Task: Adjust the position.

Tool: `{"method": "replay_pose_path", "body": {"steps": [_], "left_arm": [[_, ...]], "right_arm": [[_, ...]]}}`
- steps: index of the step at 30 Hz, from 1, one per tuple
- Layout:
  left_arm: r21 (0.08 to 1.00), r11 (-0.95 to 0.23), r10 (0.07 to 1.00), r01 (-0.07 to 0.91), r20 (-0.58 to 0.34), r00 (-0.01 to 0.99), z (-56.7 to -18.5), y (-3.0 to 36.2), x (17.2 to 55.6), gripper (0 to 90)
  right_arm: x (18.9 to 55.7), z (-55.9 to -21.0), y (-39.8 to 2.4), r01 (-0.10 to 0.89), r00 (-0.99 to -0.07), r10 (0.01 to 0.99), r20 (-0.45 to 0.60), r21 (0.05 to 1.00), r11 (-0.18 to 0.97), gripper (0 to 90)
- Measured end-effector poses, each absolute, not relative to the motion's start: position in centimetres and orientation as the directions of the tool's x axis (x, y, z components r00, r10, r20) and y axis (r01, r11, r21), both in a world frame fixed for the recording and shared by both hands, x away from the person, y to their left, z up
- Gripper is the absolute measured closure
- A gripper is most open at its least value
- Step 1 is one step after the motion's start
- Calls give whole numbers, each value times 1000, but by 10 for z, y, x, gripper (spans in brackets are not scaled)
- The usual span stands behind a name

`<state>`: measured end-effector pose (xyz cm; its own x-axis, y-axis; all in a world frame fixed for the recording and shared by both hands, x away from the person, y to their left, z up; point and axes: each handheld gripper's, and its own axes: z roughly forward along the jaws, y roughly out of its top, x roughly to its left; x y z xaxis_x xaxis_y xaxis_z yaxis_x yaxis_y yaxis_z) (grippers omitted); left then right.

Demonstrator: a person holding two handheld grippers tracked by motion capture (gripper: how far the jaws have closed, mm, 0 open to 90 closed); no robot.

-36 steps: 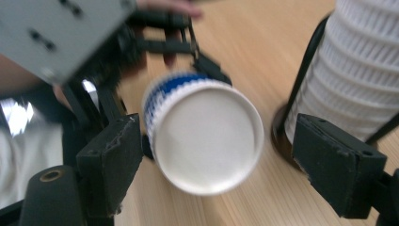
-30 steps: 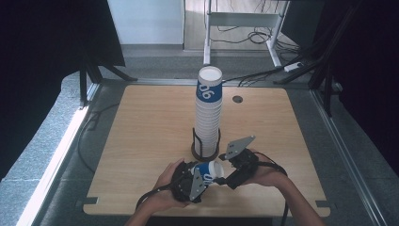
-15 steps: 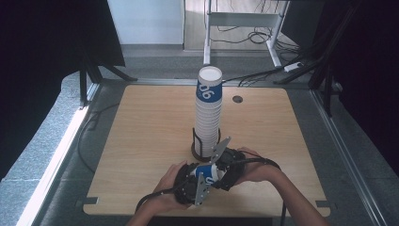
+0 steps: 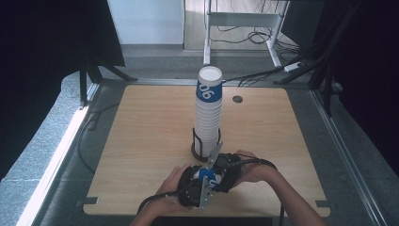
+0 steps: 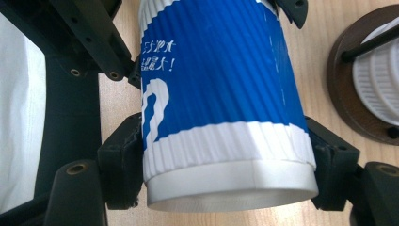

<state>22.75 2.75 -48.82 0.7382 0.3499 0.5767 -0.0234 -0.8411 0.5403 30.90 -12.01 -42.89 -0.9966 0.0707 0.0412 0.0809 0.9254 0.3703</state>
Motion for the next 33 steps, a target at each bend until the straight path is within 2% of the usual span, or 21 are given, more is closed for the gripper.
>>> {"method": "replay_pose_path", "body": {"steps": [2,5,8,11,15,18,23,33], "left_arm": [[573,-820,377,-15,559,738,-487,28,228,141],[594,-804,408,9,541,735,-482,33,230,48],[655,-755,449,32,480,754,-473,44,233,31],[733,-677,503,69,393,770,-465,57,238,32],[825,-541,561,163,210,801,-459,74,245,43],[864,-452,558,224,78,826,-459,83,250,54],[884,-369,533,287,-51,844,-460,90,255,60],[905,-240,472,352,-209,856,-457,99,259,63]], "right_arm": [[309,-427,-123,81,-997,72,39,392,916,274],[309,-424,-128,80,-997,76,27,427,901,275],[309,-418,-137,95,-995,95,24,480,872,275],[309,-411,-149,118,-991,129,19,557,822,275],[305,-404,-162,128,-983,183,-13,665,736,274],[301,-403,-169,132,-977,212,-17,732,668,274],[296,-412,-175,122,-972,235,-17,814,567,274],[288,-438,-184,157,-958,283,54,921,356,274]]}}
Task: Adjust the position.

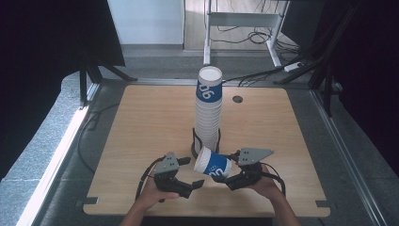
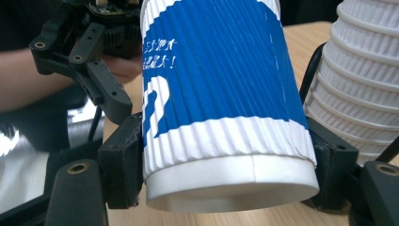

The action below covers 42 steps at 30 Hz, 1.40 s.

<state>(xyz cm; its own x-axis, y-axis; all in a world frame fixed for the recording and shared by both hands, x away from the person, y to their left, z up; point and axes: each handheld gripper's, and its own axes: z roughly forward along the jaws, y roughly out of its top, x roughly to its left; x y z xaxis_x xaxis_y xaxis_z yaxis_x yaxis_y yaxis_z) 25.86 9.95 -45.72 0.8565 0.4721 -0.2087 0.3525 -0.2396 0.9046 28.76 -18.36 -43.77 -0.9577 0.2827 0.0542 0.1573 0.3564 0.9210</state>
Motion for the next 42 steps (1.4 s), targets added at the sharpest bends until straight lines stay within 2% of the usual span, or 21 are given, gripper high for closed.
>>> {"method": "replay_pose_path", "body": {"steps": [10,16,29,42], "left_arm": [[904,-146,445,402,-303,843,-455,105,262,63],[891,-77,414,447,-379,828,-457,107,266,63],[884,-57,380,463,-410,829,-457,105,267,62],[872,-21,350,489,-451,821,-458,97,271,77]], "right_arm": [[285,-462,-187,180,-944,315,103,958,225,273],[283,-466,-183,182,-942,315,113,963,199,274],[282,-474,-179,183,-944,303,127,969,165,274],[280,-480,-169,179,-961,239,139,972,153,275]]}}
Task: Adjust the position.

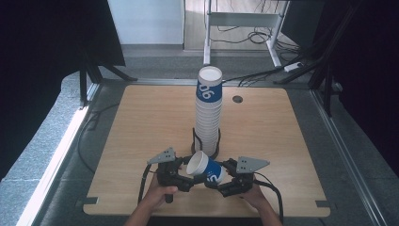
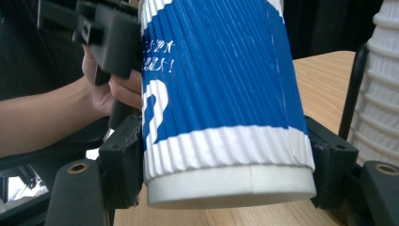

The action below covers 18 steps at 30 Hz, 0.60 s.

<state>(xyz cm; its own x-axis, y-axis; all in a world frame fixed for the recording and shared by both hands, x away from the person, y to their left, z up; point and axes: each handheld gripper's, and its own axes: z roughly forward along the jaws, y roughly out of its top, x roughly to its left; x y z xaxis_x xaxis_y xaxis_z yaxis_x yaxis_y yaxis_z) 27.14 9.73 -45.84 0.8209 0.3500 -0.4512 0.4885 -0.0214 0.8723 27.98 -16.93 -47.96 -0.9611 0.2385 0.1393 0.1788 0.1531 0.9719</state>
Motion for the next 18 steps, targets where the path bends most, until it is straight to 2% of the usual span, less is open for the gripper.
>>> {"method": "replay_pose_path", "body": {"steps": [2,8,18], "left_arm": [[867,0,344,498,-467,814,-460,98,273,110],[859,18,338,512,-487,805,-463,99,275,134],[870,1,343,492,-463,817,-463,99,274,150]], "right_arm": [[280,-481,-167,177,-963,234,137,971,161,276],[280,-483,-163,178,-962,239,133,968,178,276],[279,-483,-162,184,-961,243,133,963,198,265]]}}
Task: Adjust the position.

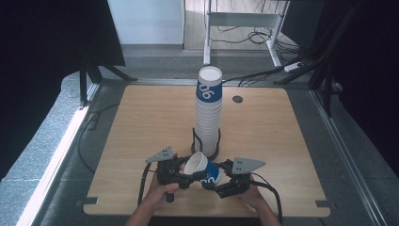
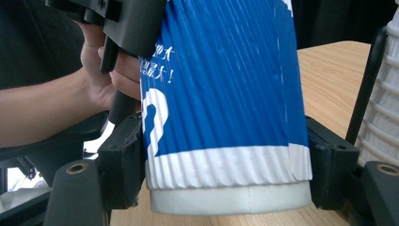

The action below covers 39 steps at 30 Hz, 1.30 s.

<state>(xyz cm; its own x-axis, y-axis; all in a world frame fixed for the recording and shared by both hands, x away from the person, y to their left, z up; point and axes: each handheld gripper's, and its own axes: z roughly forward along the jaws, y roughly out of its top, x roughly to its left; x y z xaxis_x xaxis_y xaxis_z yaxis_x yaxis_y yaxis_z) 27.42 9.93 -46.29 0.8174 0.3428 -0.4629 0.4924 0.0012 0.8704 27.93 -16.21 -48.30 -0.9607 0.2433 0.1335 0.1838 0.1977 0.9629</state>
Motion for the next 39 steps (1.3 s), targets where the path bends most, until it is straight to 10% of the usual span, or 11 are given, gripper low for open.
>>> {"method": "replay_pose_path", "body": {"steps": [39], "left_arm": [[907,-283,517,313,-131,846,-444,99,260,151]], "right_arm": [[270,-473,-167,142,-938,347,21,935,326,149]]}}
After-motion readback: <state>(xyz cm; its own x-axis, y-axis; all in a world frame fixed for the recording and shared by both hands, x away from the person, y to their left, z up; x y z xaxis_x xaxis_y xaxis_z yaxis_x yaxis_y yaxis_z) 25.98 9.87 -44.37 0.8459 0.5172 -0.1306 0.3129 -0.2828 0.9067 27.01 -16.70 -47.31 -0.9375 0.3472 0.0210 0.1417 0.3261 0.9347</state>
